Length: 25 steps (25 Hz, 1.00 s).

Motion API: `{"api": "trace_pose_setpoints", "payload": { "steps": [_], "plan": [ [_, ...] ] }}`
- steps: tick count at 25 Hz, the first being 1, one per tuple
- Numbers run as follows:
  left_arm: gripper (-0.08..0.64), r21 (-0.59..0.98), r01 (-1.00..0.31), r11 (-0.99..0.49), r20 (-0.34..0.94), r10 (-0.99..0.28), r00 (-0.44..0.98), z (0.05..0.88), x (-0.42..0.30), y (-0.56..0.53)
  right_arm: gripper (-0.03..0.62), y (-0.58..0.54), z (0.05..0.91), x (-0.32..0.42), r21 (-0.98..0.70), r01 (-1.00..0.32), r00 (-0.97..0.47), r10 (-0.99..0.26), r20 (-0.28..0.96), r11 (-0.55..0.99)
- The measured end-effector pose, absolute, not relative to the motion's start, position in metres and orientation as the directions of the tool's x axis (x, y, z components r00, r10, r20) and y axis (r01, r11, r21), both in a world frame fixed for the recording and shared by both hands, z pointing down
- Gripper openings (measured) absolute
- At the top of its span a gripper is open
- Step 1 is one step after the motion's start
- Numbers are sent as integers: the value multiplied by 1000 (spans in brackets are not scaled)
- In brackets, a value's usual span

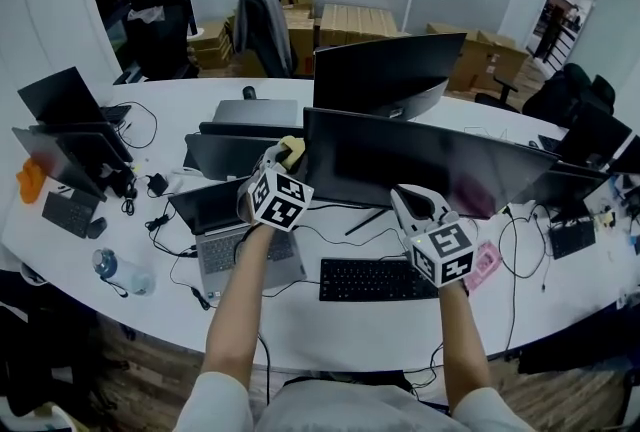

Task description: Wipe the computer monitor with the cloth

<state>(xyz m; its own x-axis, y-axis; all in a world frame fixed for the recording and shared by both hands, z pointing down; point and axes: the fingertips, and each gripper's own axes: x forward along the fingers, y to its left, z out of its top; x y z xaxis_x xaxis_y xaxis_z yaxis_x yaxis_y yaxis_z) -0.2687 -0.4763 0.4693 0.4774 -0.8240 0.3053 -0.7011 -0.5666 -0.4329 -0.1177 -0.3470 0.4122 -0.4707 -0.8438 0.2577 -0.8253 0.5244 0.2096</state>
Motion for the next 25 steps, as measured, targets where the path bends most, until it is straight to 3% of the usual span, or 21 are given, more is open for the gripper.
{"api": "trace_pose_setpoints", "payload": {
  "steps": [25],
  "plan": [
    [67, -154, -741, -653, 437, -718, 542, 597, -265, -488, 26, -360, 481, -105, 140, -843, -445, -820, 360, 519]
  ]
}}
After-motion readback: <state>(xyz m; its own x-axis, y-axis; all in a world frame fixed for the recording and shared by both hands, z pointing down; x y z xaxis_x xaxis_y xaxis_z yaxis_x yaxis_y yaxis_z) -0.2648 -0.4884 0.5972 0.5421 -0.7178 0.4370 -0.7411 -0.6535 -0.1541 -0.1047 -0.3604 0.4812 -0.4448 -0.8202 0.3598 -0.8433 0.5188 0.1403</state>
